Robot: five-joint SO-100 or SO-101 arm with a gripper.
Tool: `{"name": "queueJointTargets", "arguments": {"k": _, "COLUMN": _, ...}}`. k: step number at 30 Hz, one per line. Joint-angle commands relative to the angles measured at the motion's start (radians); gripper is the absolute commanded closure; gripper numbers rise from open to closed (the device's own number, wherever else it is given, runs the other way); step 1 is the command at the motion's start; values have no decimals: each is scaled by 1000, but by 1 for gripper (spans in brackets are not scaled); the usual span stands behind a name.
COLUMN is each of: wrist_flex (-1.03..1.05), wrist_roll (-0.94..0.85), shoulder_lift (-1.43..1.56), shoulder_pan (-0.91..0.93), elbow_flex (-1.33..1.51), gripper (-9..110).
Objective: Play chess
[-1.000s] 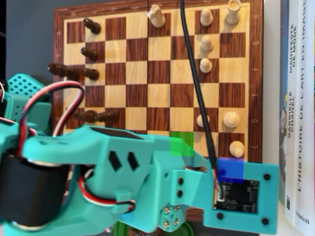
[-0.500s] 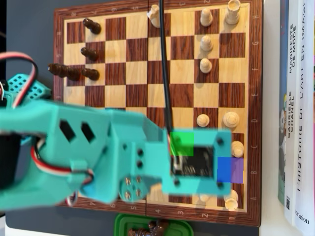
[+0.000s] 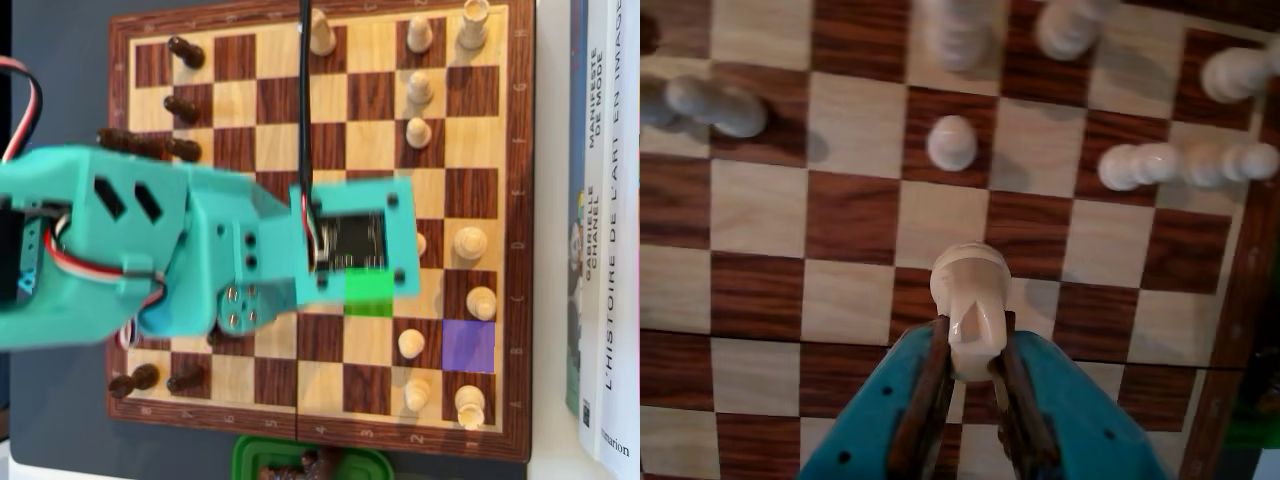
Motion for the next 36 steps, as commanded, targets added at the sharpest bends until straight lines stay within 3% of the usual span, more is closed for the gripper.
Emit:
{"name": "queueJointTargets", "arguments": {"k": 1, "wrist_flex": -6, "wrist_roll": 11, "shoulder_lift": 29, "shoulder_pan": 3, "elbow_flex": -5, "gripper": 102}}
{"name": "queueJointTargets", "arguments": {"k": 36, "wrist_flex": -61, "wrist_roll": 0, "shoulder_lift": -193, "shoulder_pan": 87, "elbow_flex": -107, "gripper": 102}}
